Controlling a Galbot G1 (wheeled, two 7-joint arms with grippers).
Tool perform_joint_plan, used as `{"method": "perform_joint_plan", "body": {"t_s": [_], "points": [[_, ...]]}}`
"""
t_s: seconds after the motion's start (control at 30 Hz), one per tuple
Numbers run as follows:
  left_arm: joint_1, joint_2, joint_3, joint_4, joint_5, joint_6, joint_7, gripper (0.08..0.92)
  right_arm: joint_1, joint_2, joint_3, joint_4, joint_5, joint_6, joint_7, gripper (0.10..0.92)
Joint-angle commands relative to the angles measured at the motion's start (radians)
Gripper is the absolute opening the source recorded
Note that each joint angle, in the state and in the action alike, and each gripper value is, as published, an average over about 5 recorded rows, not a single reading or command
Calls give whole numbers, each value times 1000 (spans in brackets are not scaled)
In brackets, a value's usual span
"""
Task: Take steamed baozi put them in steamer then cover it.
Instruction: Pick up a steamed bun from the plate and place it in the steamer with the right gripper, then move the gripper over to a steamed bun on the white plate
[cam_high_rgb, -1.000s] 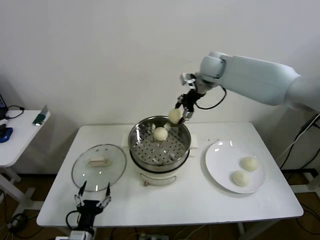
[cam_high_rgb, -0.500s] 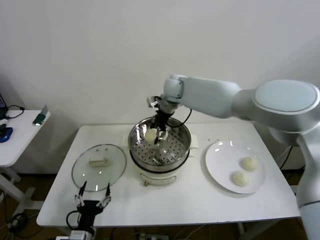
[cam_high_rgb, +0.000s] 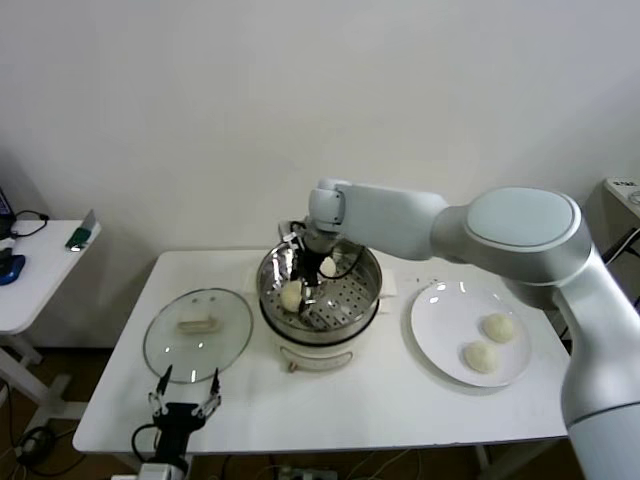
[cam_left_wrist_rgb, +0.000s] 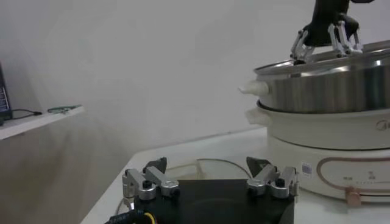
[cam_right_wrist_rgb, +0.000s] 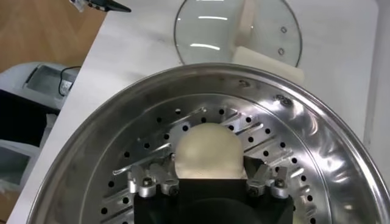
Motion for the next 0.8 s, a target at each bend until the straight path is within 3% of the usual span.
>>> {"method": "perform_joint_plan", "body": {"t_s": [0.03,0.2,0.43,0.8], "points": [[5,2,-4,1,1,1,-1,823,24,-30,17,21,-16,-1,0,821],[3,2,-6,-5,3,9,1,823,123,-139,26,101,-10,22,-26,823],[-17,6,5,-28,19,31,9,823,282,-416,4,292,-4,44,-53,823],[-12,-9,30,-64,43,47,12,823,241,-864,-34,566,-317,66,-57,823]]}}
